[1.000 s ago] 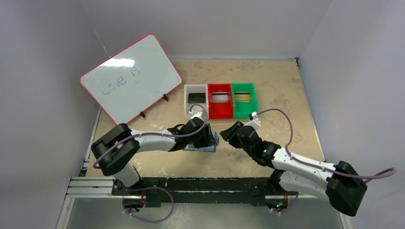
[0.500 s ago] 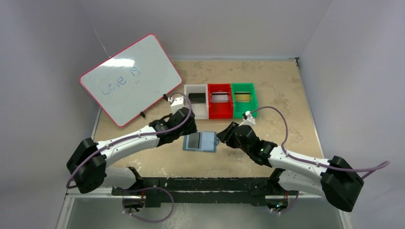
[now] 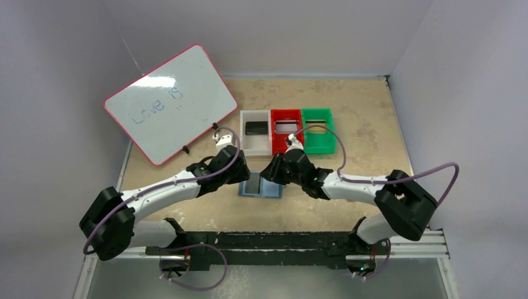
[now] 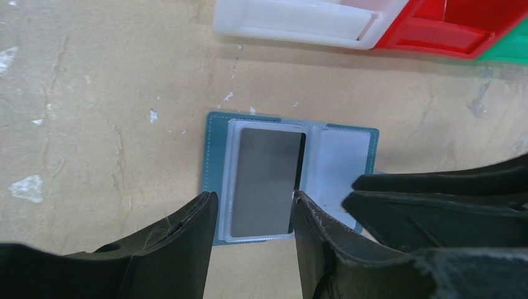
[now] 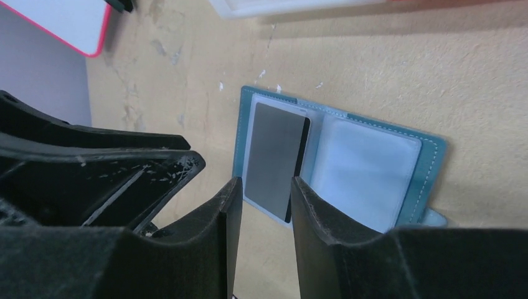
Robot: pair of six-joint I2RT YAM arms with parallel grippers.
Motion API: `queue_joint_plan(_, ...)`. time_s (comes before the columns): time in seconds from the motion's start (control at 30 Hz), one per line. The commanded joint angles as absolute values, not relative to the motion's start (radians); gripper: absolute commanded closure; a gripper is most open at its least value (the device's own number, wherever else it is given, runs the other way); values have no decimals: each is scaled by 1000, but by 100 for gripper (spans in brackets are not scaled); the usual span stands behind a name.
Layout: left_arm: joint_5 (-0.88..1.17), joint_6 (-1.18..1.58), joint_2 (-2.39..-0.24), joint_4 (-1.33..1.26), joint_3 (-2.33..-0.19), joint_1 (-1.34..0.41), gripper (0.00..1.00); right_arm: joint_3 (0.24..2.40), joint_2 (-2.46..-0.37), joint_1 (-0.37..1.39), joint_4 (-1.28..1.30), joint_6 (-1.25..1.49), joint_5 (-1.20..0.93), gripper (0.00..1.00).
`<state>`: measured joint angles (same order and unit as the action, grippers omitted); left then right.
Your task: Take the credit cards out of the card holder
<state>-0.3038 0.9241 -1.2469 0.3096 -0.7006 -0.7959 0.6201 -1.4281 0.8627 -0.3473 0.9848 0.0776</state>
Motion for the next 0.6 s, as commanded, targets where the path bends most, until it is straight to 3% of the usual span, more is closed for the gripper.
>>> queue_joint_plan(0.0,-236,927,-1226,207,-677,-793,53,684,-1489,860,-389,967,-1,64)
queue_joint_plan(0.23,-222,943,-1235,178,-658,-791,55,719,-1613,861,-401,985,-96,69)
queue_joint_plan(0.57,-166,941,-1275,138,-640,-791,56,719,-1652,860,-376,1026,-75,69)
